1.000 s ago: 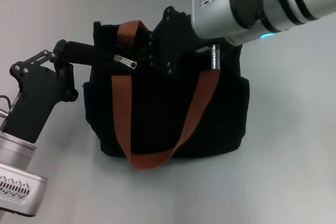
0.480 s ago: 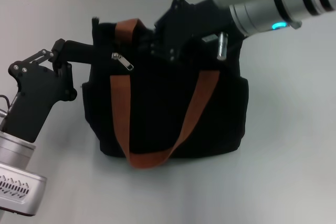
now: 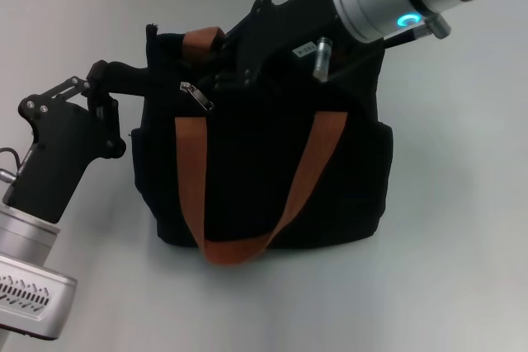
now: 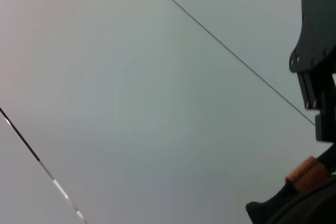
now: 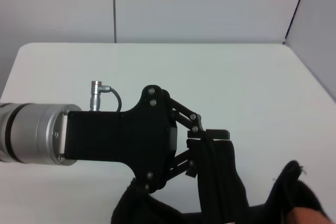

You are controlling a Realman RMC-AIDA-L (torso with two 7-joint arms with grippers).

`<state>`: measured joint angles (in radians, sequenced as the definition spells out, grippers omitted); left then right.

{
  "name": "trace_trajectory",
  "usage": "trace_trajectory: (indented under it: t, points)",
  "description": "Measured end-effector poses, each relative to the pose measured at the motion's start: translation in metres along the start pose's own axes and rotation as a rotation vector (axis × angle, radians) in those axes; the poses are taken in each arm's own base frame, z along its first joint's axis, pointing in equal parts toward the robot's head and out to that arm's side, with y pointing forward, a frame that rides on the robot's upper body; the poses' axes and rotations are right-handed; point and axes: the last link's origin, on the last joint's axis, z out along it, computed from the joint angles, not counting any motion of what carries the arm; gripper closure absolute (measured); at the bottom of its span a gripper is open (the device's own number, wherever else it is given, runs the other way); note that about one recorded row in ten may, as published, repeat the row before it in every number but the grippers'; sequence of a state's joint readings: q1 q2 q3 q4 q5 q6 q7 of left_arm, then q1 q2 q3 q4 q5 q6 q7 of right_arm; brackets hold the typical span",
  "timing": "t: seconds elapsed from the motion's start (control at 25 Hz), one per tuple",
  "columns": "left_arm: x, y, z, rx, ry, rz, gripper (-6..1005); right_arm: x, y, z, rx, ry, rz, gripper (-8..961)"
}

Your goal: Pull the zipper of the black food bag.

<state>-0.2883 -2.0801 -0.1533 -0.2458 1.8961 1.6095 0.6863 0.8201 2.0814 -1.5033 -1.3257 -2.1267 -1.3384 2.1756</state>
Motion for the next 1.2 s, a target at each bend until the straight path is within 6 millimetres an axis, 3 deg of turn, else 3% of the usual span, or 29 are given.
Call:
trace_trajectory:
  t: [0.48,1.2]
  points:
    - [0.001,0.0,0.001,0.0,0.006,0.001,944,-0.008,-0.003,0.008,-0.029,0.033,0.135,718]
    - [0.001,0.0,0.0,0.0,0.008,0.0,943,-0.004,-0.007,0.017,-0.018,0.068,0.161,682]
